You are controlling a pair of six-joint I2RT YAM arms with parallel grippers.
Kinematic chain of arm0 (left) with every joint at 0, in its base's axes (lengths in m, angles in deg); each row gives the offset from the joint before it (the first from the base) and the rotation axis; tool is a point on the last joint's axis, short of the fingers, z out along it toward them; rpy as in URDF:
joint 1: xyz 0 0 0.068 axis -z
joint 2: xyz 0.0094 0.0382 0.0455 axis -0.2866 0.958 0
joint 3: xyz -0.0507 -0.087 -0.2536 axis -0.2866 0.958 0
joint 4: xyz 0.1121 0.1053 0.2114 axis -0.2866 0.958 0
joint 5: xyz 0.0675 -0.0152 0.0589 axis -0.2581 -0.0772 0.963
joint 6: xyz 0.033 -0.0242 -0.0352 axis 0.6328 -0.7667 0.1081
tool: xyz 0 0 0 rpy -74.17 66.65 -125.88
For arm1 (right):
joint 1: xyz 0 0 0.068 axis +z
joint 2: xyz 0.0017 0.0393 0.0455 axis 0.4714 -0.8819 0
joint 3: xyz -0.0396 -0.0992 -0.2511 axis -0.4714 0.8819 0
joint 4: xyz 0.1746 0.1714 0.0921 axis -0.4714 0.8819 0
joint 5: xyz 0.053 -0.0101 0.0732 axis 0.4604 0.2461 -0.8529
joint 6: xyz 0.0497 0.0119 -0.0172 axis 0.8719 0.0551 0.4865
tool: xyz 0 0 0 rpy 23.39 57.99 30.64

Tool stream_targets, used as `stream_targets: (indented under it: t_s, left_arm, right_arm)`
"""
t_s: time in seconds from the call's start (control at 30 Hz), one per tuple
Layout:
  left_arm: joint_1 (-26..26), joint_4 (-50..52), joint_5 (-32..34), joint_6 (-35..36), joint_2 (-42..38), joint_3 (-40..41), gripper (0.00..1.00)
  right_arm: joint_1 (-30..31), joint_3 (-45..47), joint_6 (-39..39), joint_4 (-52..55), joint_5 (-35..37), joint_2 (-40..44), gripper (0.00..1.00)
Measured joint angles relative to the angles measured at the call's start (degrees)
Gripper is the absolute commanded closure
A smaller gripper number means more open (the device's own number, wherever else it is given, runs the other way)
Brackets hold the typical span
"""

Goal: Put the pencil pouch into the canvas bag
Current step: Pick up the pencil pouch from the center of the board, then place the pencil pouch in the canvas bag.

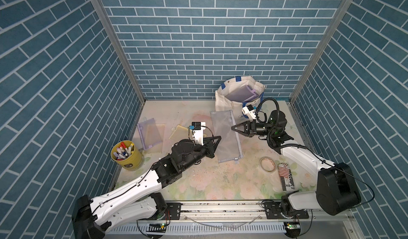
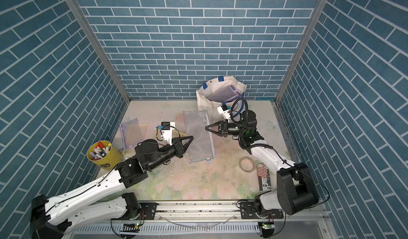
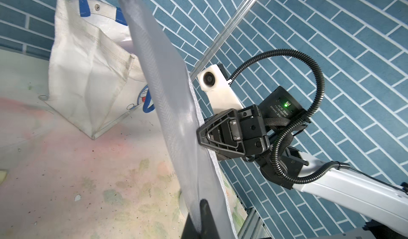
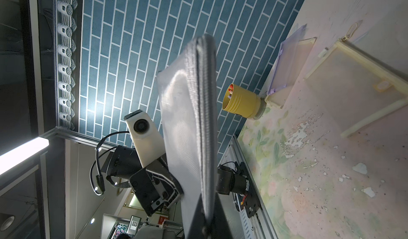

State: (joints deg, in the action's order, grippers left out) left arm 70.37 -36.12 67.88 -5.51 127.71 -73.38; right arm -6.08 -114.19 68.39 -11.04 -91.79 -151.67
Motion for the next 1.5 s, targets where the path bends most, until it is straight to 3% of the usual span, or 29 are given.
stream_targets:
  t_s: [0.07,0.13,0.27,0.37,0.53,0.7,0.83,1.07,1.5]
  left_arm:
    - [-0.07,1.4,1.11,0.02,-0.11,0.0,0.21]
    - [-0.09,2.62,2.82,-0.22,-0.37,0.07,0.01]
    - [-0.13,6.51,6.8,-0.9,-1.49,0.46,0.01]
    - [-0.17,10.51,9.11,-0.79,-1.62,0.46,0.01]
    - [0.33,15.72,11.67,-0.15,-1.81,0.46,0.01]
    - [3.87,21.11,16.61,2.05,-1.62,-0.83,0.01]
    - [6.86,23.98,19.87,3.72,0.35,-2.99,0.01]
    - [8.15,25.0,22.88,4.98,0.81,-3.45,0.01]
    - [8.13,26.8,26.36,4.63,-3.17,-2.16,0.01]
  right_arm:
    - [-0.13,-1.29,-0.37,1.57,0.52,-0.33,1.0]
    - [-0.5,-4.28,-3.02,8.07,2.32,-0.42,1.0]
    - [-1.64,-17.53,-12.66,28.35,10.8,-2.47,1.0]
    - [-2.84,-29.88,-16.39,39.8,22.29,-6.23,1.0]
    - [-4.57,-42.88,-13.22,45.0,40.02,-13.14,1.0]
    - [-4.52,-60.81,-11.15,49.33,53.46,-25.22,1.0]
    - [-4.52,-69.33,-10.08,52.24,63.56,-31.8,1.0]
    - [-4.57,-72.3,-10.03,53.42,73.46,-38.53,1.0]
    - [-2.03,-65.85,-10.05,50.42,75.38,-40.44,1.0]
